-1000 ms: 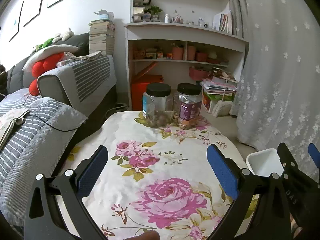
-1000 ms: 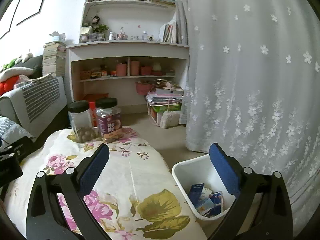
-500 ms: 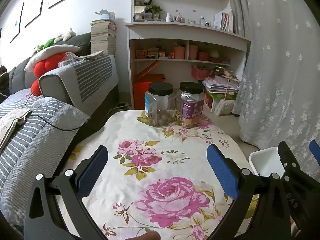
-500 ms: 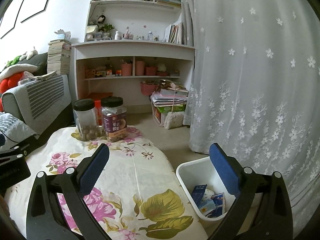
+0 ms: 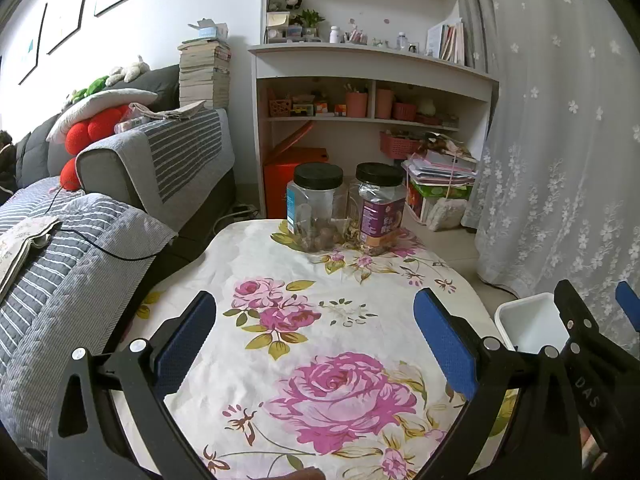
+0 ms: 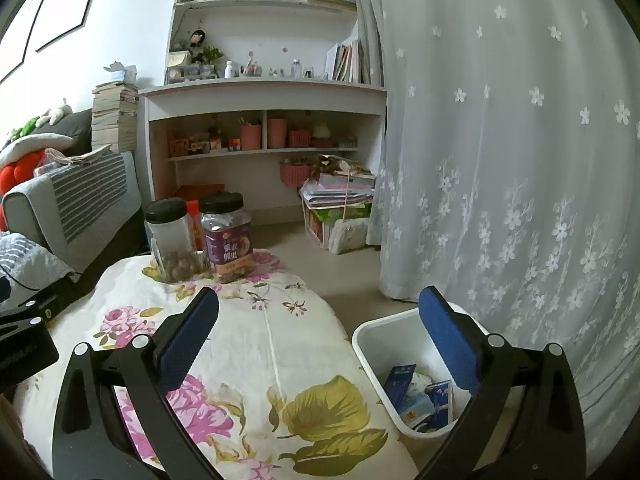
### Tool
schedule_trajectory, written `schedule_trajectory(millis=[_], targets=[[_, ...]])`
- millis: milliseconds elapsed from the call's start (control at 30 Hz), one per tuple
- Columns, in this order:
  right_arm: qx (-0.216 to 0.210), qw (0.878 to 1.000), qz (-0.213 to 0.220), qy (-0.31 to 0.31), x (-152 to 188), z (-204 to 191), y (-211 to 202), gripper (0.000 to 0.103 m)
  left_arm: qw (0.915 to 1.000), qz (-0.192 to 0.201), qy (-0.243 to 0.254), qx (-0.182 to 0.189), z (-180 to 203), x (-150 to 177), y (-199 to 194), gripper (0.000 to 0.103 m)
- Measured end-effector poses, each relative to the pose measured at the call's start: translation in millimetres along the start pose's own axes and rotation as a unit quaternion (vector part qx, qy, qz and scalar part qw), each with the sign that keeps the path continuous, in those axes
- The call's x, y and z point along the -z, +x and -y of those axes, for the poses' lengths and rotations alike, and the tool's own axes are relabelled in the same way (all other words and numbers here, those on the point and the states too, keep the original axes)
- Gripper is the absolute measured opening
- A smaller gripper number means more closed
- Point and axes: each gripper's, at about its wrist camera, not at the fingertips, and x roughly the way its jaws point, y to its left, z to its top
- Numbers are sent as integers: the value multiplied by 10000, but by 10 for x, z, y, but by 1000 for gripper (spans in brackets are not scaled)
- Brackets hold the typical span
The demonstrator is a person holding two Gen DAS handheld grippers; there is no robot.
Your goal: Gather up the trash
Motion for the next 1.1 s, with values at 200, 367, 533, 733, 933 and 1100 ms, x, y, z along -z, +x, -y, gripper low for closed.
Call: schedule_trajectory(millis=[200, 367, 533, 733, 933, 1100], targets=[[-1, 10000, 2, 6, 6, 11, 10, 96, 10000, -3, 18, 0, 3, 8, 3, 96], [9, 10000, -30, 35, 8, 0, 10, 96, 9998, 72, 109, 132, 23, 48, 6, 96], [-2, 10000, -46, 39, 7, 7, 12, 96, 9994, 127, 207, 261, 47, 83, 9, 93], [-3, 10000, -52, 37, 10, 8, 15, 96, 9992, 118, 244, 291, 57, 79, 24, 93], [-6, 10000, -59, 30, 10, 12, 16, 96, 9992, 83, 205, 344, 67, 67, 24, 94], [-8, 10000, -29, 48, 7, 12, 17, 96, 9992, 65, 163, 351, 73, 57, 8, 96]])
